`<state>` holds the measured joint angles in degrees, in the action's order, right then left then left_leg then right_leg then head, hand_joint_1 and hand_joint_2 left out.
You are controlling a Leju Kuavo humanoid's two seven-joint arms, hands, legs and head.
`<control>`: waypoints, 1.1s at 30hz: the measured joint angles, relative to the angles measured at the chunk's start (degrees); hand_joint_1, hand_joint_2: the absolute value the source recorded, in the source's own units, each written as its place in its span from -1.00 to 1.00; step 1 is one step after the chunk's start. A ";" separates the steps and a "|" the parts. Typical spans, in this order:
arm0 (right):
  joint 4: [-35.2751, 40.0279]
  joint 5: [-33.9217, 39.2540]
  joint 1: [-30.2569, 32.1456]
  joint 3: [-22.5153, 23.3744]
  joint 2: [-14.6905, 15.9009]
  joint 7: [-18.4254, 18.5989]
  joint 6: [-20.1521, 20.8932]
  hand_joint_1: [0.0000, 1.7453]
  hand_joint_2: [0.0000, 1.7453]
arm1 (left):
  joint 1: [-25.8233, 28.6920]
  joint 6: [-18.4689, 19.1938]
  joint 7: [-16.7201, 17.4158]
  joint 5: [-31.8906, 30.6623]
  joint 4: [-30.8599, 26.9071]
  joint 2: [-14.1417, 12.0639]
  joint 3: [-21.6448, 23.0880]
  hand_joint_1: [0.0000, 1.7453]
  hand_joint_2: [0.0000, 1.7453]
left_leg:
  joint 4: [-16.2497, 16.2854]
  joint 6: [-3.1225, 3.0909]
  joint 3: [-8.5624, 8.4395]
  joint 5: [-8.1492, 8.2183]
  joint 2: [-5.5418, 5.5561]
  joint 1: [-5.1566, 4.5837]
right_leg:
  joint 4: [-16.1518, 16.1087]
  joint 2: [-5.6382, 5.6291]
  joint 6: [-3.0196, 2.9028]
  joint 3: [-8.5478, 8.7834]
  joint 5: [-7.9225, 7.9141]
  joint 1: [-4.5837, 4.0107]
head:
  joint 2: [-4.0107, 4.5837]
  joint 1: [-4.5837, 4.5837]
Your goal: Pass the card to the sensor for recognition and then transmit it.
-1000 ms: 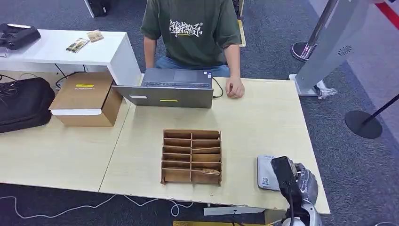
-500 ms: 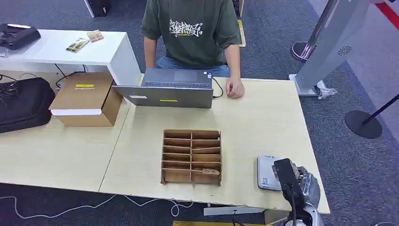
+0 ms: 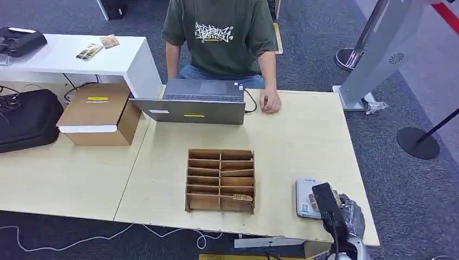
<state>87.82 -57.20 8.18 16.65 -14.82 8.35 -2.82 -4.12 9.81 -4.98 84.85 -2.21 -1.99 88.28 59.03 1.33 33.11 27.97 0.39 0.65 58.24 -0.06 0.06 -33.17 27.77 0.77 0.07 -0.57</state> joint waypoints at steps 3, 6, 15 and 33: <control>-0.85 -0.15 -0.40 0.00 0.15 0.50 0.02 1.00 1.00 | 0.00 -0.04 0.00 0.00 0.00 -0.04 0.00 -1.00 -1.00 | 0.00 0.00 -0.01 0.00 0.00 0.00 | 0.00 0.00 0.00 0.01 0.00 0.00 | 0.00 0.00; -1.55 -0.52 -0.82 0.00 0.24 1.03 0.26 1.00 1.00 | 0.00 -0.04 0.00 0.09 0.00 -0.09 0.00 -1.00 -1.00 | 0.00 0.00 -0.02 0.00 0.00 0.00 | 0.00 0.00 0.00 0.02 0.00 0.00 | 0.00 0.00; -3.32 -2.45 -2.13 0.00 0.70 3.04 2.14 1.00 1.00 | -0.03 -0.04 0.15 -0.61 0.00 -0.35 0.00 -1.00 -1.00 | 0.00 0.00 -0.11 0.00 -0.05 0.00 | -0.01 -0.05 0.00 0.06 -0.01 0.00 | 0.00 0.00; -3.65 -3.41 -2.68 0.24 0.87 4.24 3.34 1.00 1.00 | -0.17 -0.07 0.79 -1.31 0.00 -1.46 0.00 -1.00 -1.00 | 0.00 0.00 -0.28 0.00 -0.07 0.01 | -0.01 -0.07 0.00 0.22 -0.02 -0.01 | 0.00 0.00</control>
<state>84.17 -60.61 5.51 16.90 -13.94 12.59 0.52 -4.30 9.75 -4.20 83.54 -2.21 -3.45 88.28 59.03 1.33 32.83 27.97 0.32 0.66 58.23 -0.12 0.06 -32.95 27.75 0.76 0.07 -0.57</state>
